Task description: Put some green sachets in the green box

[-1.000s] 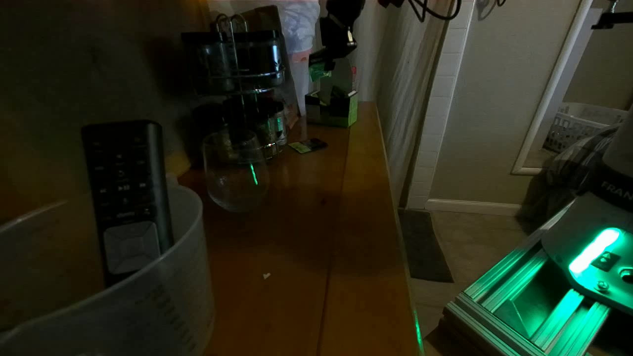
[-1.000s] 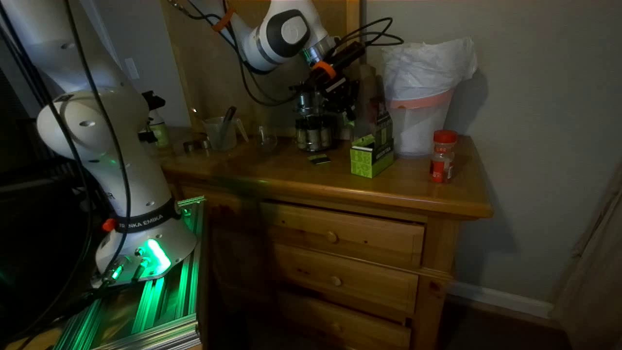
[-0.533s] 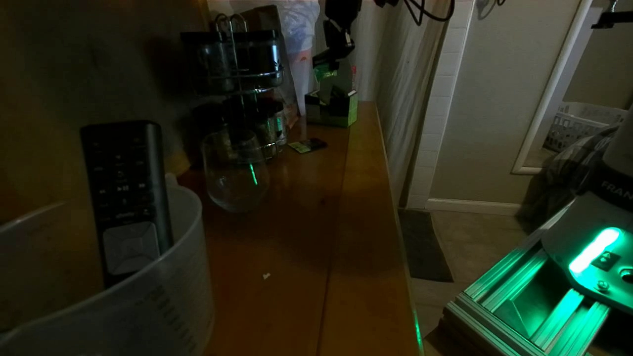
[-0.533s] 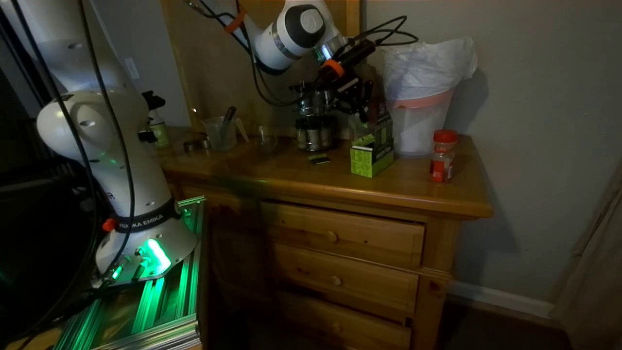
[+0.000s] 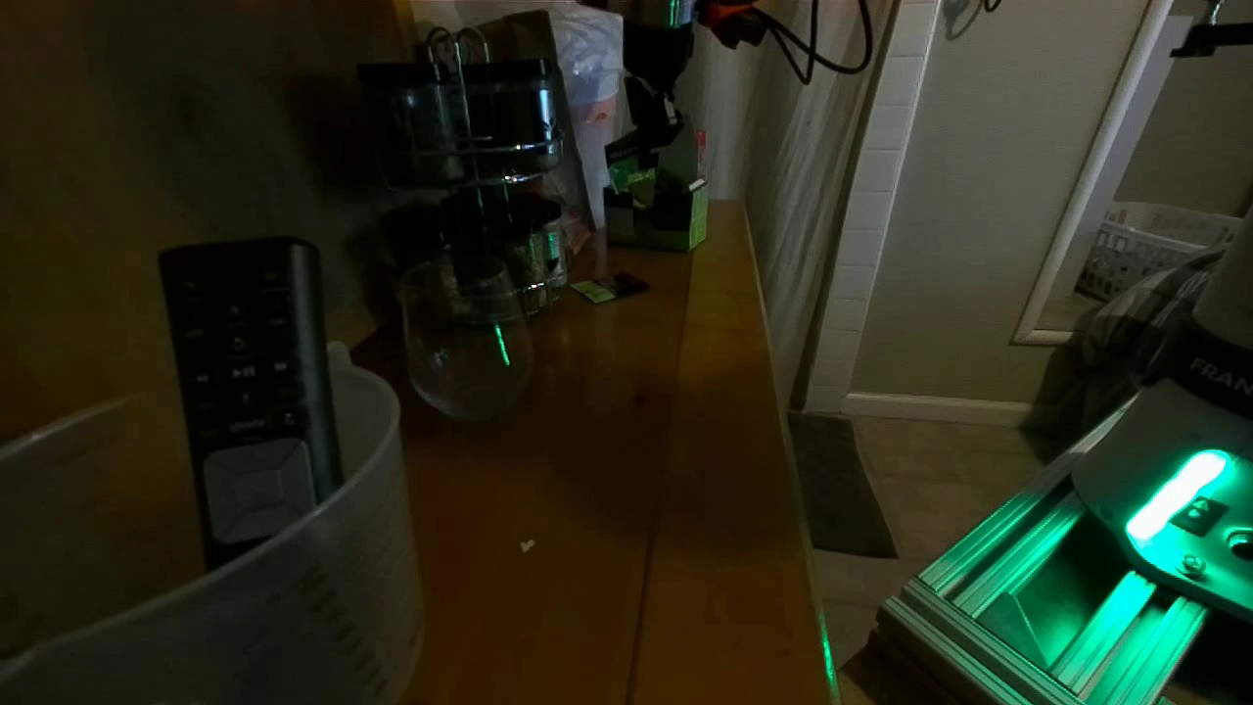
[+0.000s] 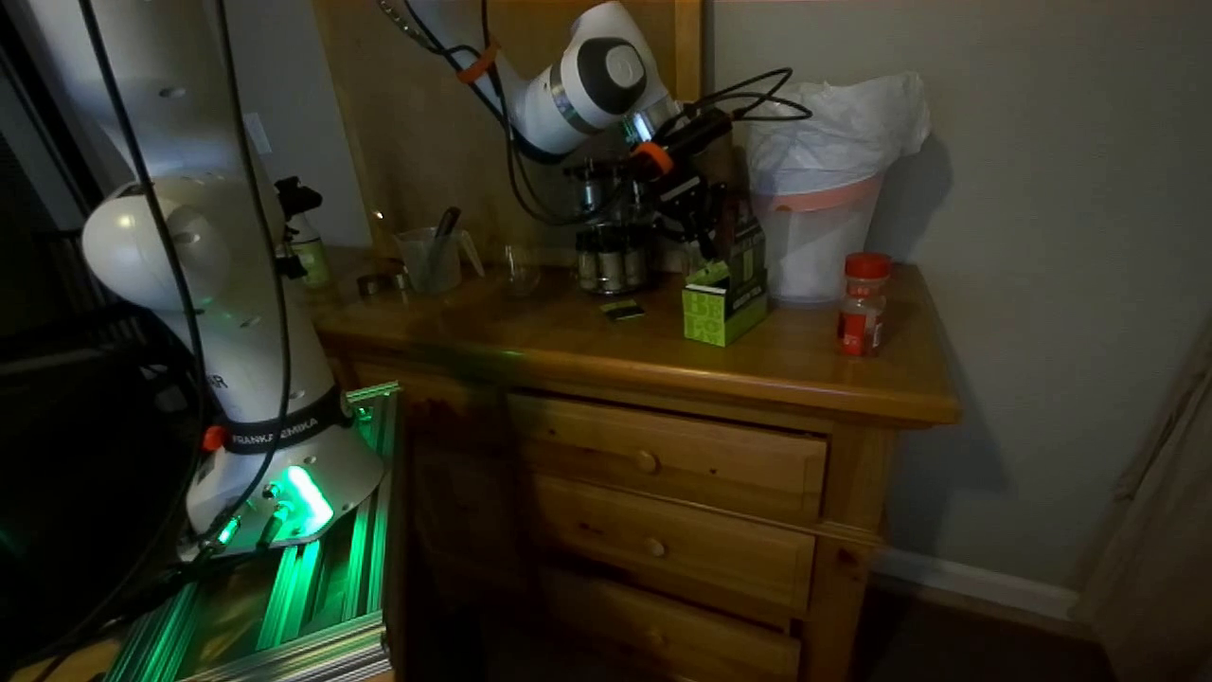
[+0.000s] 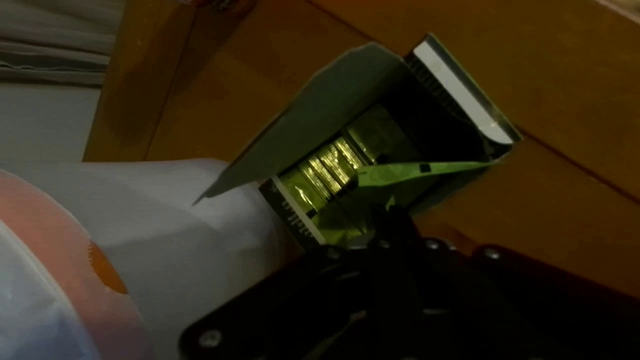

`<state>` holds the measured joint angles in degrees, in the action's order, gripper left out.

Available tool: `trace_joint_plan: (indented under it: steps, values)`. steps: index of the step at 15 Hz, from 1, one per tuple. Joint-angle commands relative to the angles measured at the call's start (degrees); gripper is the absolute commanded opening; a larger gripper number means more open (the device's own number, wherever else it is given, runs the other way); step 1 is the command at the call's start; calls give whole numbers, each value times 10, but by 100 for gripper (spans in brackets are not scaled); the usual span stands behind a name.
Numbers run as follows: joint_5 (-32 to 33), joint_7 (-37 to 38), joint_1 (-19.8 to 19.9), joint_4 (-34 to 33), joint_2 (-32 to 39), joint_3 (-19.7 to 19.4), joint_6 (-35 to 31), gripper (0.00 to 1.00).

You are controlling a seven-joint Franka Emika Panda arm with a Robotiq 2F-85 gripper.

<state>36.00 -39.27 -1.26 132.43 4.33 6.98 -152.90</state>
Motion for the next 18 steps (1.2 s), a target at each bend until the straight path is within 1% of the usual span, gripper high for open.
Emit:
trace_joint_plan:
  steps: [1,3,6,7,8,11,12,14,15,16,18]
  values:
    - [86,78,-16,-38,29,-25,40,1]
    - [111,110,-16,-49,40,-31,62,1]
    - [108,119,-15,-62,60,-32,98,1]
    - [100,116,-16,-65,64,-29,106,19]
    - [98,115,-17,-67,66,-28,111,30]
    - [90,108,-19,-65,58,-23,108,49]
    - [91,108,-19,-62,49,-23,103,57]
    - [88,103,-18,-54,29,-22,93,71]
    - [91,103,-17,-44,5,-23,86,77]
    - [91,100,-15,-39,-11,-24,79,85]
    - [94,97,-14,-36,-33,-26,76,98]
